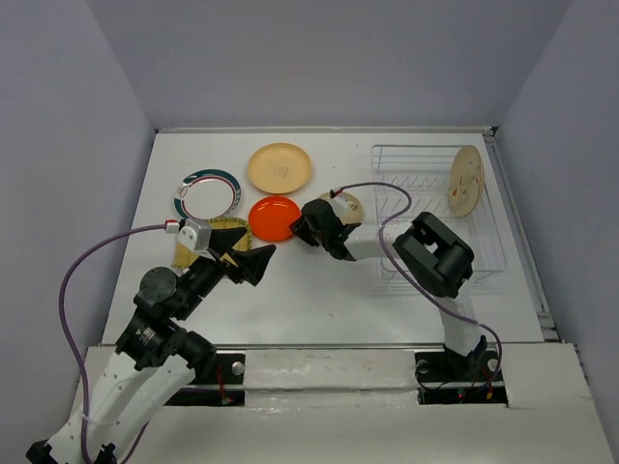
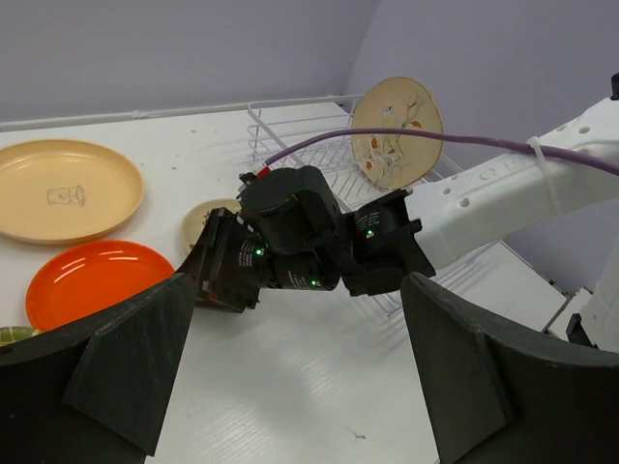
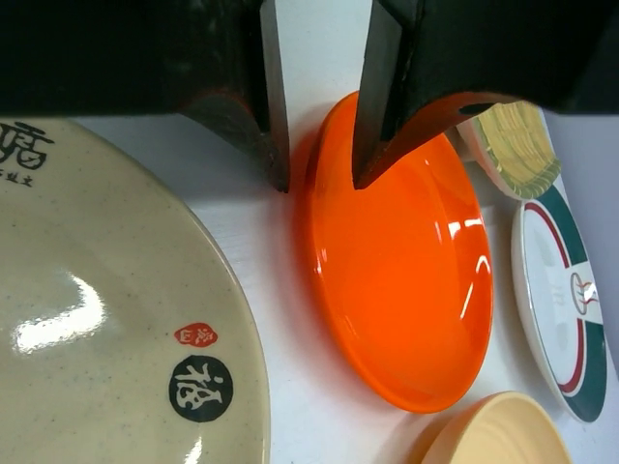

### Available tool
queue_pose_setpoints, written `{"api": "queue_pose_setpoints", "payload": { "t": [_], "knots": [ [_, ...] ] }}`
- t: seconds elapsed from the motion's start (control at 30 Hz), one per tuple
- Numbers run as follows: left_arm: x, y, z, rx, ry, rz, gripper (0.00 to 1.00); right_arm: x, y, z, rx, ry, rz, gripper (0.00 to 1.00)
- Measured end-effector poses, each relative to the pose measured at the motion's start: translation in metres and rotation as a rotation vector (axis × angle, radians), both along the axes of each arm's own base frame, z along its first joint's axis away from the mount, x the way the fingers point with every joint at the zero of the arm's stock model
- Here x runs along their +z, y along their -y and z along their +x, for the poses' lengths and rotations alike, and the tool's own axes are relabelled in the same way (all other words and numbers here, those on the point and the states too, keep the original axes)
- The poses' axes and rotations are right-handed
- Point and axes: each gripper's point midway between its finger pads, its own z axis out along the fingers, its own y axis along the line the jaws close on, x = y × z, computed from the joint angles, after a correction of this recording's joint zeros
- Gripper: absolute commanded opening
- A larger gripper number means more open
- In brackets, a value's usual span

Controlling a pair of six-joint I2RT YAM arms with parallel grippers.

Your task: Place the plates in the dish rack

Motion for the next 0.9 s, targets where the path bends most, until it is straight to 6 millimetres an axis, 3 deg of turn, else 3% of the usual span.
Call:
{"api": "queue_pose_setpoints", "payload": {
  "t": [0.27,0.4,0.57,0.73,0.8,0.9],
  "knots": [
    [0.0,0.001,-0.001,-0.005,0.001,0.0,0.99,-0.003,0.006,0.005,-0.038,0.014,-0.014,0.07],
    [0.0,0.001,-0.001,-0.006,0.002,-0.001,0.99,-0.004,0.015,0.001,-0.044,0.023,-0.037,0.07],
    [0.001,-0.001,0.0,-0.001,0.004,-0.002,0.99,0.013,0.031,-0.009,-0.007,0.064,-0.104,0.07],
    [0.001,-0.001,-0.001,-0.001,0.005,-0.002,0.99,0.051,0.042,-0.018,0.046,0.141,-0.17,0.07],
    [0.001,-0.001,-0.001,-0.002,0.005,-0.002,0.99,0.077,0.048,-0.019,0.054,0.2,-0.197,0.07],
    [0.002,-0.001,-0.002,-0.003,0.009,-0.005,0.99,0.135,0.067,-0.019,0.045,0.338,-0.255,0.07]
  ]
}}
